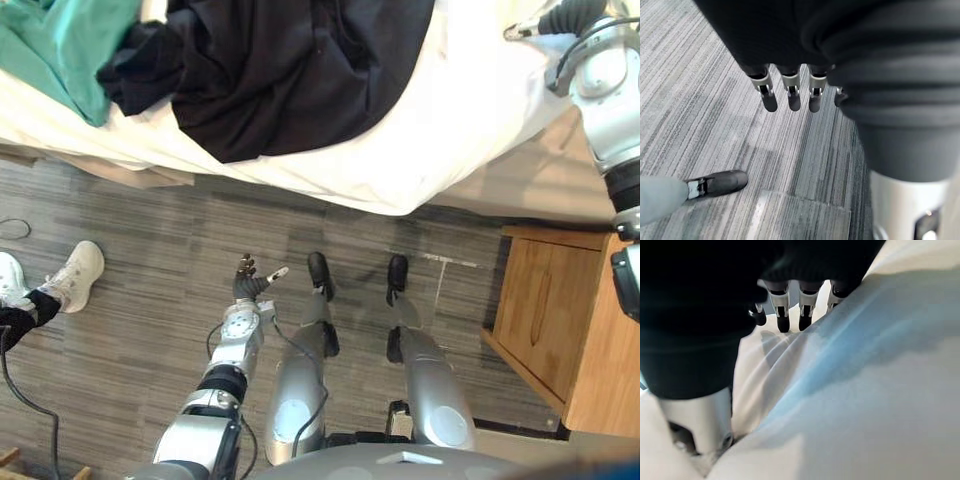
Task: Tidy the bed and pick cloth on bed and put in laundry
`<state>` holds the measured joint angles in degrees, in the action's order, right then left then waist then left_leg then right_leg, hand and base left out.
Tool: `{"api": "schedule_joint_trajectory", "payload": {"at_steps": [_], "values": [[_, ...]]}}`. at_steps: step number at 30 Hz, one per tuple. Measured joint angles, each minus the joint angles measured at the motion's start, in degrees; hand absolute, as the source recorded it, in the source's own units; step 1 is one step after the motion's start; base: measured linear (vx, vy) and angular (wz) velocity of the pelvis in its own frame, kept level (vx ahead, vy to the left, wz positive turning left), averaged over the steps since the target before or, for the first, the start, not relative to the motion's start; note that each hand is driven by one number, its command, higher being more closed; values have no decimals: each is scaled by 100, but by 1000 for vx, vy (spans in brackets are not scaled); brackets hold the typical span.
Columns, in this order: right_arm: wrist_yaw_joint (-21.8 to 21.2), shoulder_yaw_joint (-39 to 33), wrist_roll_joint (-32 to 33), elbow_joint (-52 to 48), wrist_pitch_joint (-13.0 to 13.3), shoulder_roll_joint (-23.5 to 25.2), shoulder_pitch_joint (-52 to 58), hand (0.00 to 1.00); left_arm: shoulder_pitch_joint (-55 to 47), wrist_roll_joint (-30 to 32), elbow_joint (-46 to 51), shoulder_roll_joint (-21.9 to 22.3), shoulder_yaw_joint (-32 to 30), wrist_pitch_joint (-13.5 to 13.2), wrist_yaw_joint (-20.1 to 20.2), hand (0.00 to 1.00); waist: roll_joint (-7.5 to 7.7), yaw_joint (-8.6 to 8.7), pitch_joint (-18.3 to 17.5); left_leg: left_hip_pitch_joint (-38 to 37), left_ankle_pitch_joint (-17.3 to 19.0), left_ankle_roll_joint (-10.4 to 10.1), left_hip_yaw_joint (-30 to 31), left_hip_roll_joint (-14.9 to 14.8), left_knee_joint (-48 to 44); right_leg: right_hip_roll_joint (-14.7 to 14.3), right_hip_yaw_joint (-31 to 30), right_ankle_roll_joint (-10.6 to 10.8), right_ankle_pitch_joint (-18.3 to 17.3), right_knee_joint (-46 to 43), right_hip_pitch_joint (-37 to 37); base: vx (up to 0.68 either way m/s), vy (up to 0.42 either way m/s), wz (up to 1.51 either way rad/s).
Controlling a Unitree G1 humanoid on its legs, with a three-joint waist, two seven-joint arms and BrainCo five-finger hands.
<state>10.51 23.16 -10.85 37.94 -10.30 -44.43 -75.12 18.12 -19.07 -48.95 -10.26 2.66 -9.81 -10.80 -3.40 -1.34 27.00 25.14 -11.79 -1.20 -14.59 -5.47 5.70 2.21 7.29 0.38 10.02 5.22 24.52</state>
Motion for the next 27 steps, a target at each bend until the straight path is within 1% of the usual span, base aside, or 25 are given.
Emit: {"api": "schedule_joint_trajectory", "payload": {"at_steps": [1,3,5,7,8,11,13,14,15,17,19,21,22,24,25,27], "values": [[7,1,77,-55,-51,-123,-23,100,59,-4,5,79,202,31,105,0,-102,-50,52,43,-20,-16,44,-5,5,-4,51,-3,1,-2,26,-38,-8,8],[4,0,86,-115,-106,-164,-23,100,60,-17,28,114,280,34,137,0,-137,-53,60,98,-33,-33,88,-9,13,-7,88,-10,-4,-7,64,-27,-8,8],[-11,-36,44,-272,-326,-178,-27,100,66,-39,30,129,447,43,168,0,-164,-60,71,224,-68,-55,103,-29,8,-19,144,-26,-6,-15,171,-22,-9,9],[-27,-83,26,-327,-442,-183,-27,100,66,-51,28,163,448,59,159,0,-172,-85,75,254,-72,-56,101,-29,6,-18,144,-27,-6,-21,208,-7,-1,2],[-47,-112,-92,-335,-525,-202,-26,100,66,-52,28,179,449,65,156,0,-183,-107,81,260,-72,-56,101,-25,3,-13,144,-27,-6,-24,213,0,0,0],[-58,-102,-100,-321,-548,-337,-16,100,64,-50,28,174,449,87,145,0,-184,-145,80,261,-71,-58,101,-21,3,-7,147,-31,-10,-29,213,0,0,0],[-28,-111,-56,-297,-477,-381,28,100,54,-48,28,173,449,90,147,0,-186,-144,79,257,-70,-58,101,-19,2,-4,153,-34,-14,-38,211,0,0,0],[21,-155,-4,-221,-370,-387,62,100,38,-53,29,172,446,90,169,0,-192,-140,75,244,-71,-58,97,-18,0,-2,153,-35,-14,-44,202,0,0,0],[39,-163,47,-199,-345,-386,71,100,32,-57,29,172,445,90,175,0,-194,-140,74,237,-71,-58,95,-18,-1,-1,153,-35,-15,-48,197,0,0,0],[123,-252,260,-139,-185,-384,197,100,-25,-201,31,173,439,99,232,0,-203,-134,69,158,-70,-59,82,-18,-3,-1,144,-39,-20,-56,125,0,0,0],[219,-346,491,-88,-46,-369,391,100,-102,-240,39,172,407,179,373,0,-212,-130,64,36,-54,-81,70,-19,-3,0,138,-44,-43,-68,21,0,0,0],[346,-748,763,-118,180,-273,792,100,-262,-165,49,186,398,194,493,0,-227,-126,54,-134,-29,-114,9,-25,-3,3,119,-51,-106,-121,-115,0,0,0],[366,-807,821,-130,214,-258,854,100,-294,-146,53,187,389,195,516,0,-229,-120,53,-165,-26,-119,-5,-27,-3,4,115,-51,-118,-144,-130,12,-14,-7],[446,-1288,1181,-309,364,-54,1208,100,-488,22,63,196,346,250,586,0,-231,-80,50,-341,-3,-144,-97,-32,-3,7,29,-32,-178,-220,-233,9,-26,-13],[470,-1358,1232,-346,400,-32,1284,100,-522,36,76,199,341,276,594,0,-231,-71,50,-381,0,-148,-117,-33,-3,7,12,-30,-184,-224,-265,8,-28,-15],[585,-1781,1315,-508,469,158,1634,100,-667,70,90,230,282,344,671,0,-227,-45,48,-569,41,-196,-247,-45,-3,6,-65,-19,-224,-252,-398,5,-30,-16]]}}
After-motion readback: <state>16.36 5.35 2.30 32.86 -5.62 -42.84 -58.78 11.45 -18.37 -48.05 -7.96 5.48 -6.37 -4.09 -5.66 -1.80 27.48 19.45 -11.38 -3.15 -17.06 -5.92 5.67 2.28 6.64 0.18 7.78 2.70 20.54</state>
